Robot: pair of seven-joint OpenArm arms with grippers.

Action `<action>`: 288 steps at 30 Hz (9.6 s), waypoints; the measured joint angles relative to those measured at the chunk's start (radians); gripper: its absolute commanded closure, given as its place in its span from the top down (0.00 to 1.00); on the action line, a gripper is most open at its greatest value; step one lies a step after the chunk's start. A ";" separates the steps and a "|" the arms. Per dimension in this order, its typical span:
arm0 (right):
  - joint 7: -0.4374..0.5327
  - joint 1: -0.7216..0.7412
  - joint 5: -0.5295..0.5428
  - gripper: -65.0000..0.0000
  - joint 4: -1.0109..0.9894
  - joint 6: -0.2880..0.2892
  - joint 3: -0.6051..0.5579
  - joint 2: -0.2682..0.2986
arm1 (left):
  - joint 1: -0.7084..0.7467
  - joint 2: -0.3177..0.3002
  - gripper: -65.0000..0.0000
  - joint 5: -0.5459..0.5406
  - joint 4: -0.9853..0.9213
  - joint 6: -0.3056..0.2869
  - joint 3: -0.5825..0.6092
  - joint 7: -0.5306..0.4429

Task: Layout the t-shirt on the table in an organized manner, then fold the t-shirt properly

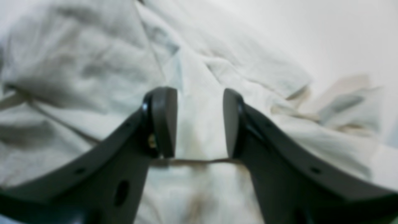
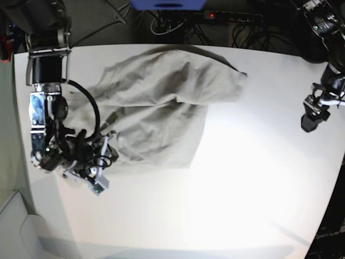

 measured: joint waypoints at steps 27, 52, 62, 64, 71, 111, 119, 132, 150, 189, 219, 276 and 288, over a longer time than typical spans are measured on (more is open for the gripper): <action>0.169 0.014 -0.001 0.32 -0.241 0.000 -0.219 -0.026 | -0.002 -0.015 0.90 0.002 -0.003 0.000 0.001 -0.006; -0.192 -0.120 0.009 0.00 0.573 0.000 0.101 0.065 | -0.119 0.051 0.90 -0.001 0.003 0.000 0.074 -0.003; -0.289 -0.350 -0.006 0.00 0.610 0.001 0.057 0.051 | -0.140 0.049 0.91 0.006 -0.005 0.000 0.147 -0.006; -0.244 -0.390 0.003 0.00 0.610 0.000 -0.004 0.053 | -0.148 0.047 0.91 0.005 -0.013 0.000 0.146 -0.006; -0.192 -0.465 0.004 0.00 0.611 0.000 -0.253 0.082 | -0.180 0.031 0.91 0.006 -0.078 0.000 0.146 -0.007; -0.195 -0.433 0.003 0.30 0.607 0.000 -0.320 0.163 | -0.616 0.178 0.91 0.346 -0.689 -0.003 1.229 -0.405; -0.195 -0.433 0.003 0.30 0.607 0.000 -0.320 0.136 | -0.670 0.269 0.86 0.345 -0.905 -0.003 1.249 -0.487; -0.187 -0.433 0.003 0.30 0.596 0.000 -0.321 0.153 | -0.647 0.204 0.00 0.332 -0.874 0.001 1.200 -0.594; -0.135 -0.323 -0.262 0.30 0.410 -0.001 -0.319 0.092 | 0.049 0.172 0.01 0.347 -0.010 0.019 0.487 -0.442; 0.274 -0.172 -0.163 0.00 -0.075 0.026 -0.315 -0.019 | 0.228 0.148 0.57 0.209 0.212 0.004 0.284 -0.432; -0.026 -0.093 -0.275 0.00 0.177 0.029 0.229 -0.002 | 0.043 0.050 0.58 0.137 -0.087 0.009 0.534 -0.442; -0.024 -0.176 -0.286 0.00 0.180 0.028 0.229 -0.027 | -0.024 0.019 0.01 0.507 0.180 0.568 0.560 -0.291; -0.032 -0.182 -0.286 0.00 0.179 0.028 0.229 -0.026 | 0.225 0.015 0.02 0.547 0.207 0.589 0.566 -0.287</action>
